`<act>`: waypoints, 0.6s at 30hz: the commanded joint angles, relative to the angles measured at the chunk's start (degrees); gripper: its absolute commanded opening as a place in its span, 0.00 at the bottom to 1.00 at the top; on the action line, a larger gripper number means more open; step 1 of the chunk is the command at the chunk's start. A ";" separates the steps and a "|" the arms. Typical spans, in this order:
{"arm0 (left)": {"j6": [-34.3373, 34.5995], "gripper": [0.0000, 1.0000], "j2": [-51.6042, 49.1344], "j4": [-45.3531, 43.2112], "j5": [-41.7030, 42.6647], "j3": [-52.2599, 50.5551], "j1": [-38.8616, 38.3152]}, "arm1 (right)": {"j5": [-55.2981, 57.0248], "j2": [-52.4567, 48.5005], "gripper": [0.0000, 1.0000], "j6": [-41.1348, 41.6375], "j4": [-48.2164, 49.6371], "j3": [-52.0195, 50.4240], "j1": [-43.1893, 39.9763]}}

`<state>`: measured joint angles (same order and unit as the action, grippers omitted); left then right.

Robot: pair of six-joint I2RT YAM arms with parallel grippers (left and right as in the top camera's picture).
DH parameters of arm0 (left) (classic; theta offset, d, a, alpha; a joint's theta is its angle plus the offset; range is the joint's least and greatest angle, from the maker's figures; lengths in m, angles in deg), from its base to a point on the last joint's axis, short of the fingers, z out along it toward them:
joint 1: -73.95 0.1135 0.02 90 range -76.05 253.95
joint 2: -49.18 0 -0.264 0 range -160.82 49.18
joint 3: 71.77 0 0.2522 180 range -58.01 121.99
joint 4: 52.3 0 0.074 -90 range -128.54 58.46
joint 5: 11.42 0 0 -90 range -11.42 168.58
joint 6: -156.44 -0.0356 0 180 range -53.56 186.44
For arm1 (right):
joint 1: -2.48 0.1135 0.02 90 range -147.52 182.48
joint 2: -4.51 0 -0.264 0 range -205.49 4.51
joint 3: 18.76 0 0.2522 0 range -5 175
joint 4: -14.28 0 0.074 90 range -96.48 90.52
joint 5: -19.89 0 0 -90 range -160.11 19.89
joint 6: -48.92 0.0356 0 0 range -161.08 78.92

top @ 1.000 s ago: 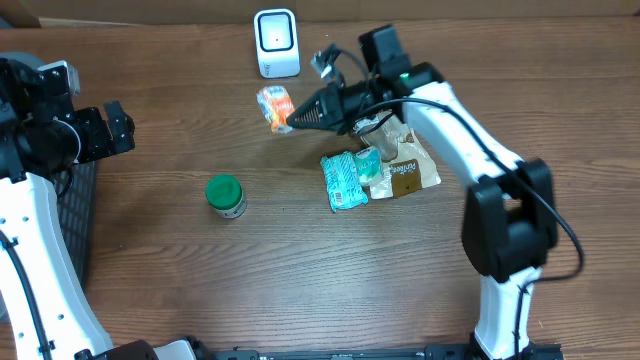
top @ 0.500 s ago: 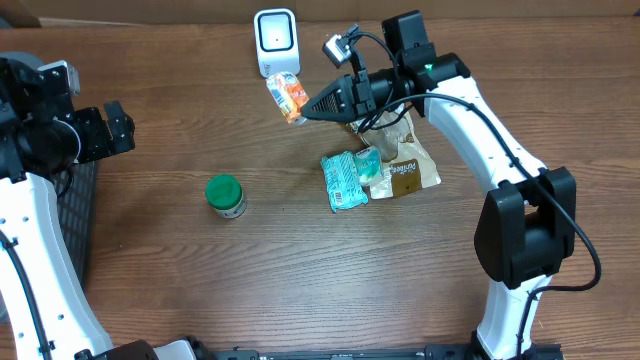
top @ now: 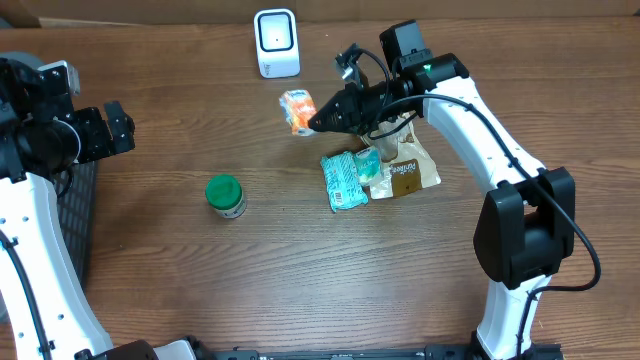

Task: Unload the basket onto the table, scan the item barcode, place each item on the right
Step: 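Lift the orange Kleenex pack and hold it before the scanner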

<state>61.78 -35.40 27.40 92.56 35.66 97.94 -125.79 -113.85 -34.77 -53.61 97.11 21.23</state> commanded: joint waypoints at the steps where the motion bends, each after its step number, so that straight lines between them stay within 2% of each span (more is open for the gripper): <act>1: -0.70 1.00 -0.22 -0.13 0.63 0.17 -0.17 | 15.72 0.72 0.04 1.16 -2.54 4.48 1.40; 10: -0.70 1.00 -0.22 -0.11 0.63 0.17 -0.17 | 43.47 0.72 0.04 2.47 -13.49 21.29 6.69; 13: -0.70 1.00 -0.22 -0.13 0.63 0.17 -0.17 | 52.70 0.72 0.04 2.64 -13.66 25.49 8.81; 18: -0.70 1.00 -0.22 -0.13 0.63 0.17 -0.17 | 69.16 0.52 0.04 1.77 -8.92 26.45 11.78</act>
<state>61.78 -35.37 27.42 92.56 35.66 97.94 -71.91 -113.96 -32.56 -63.97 122.18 31.85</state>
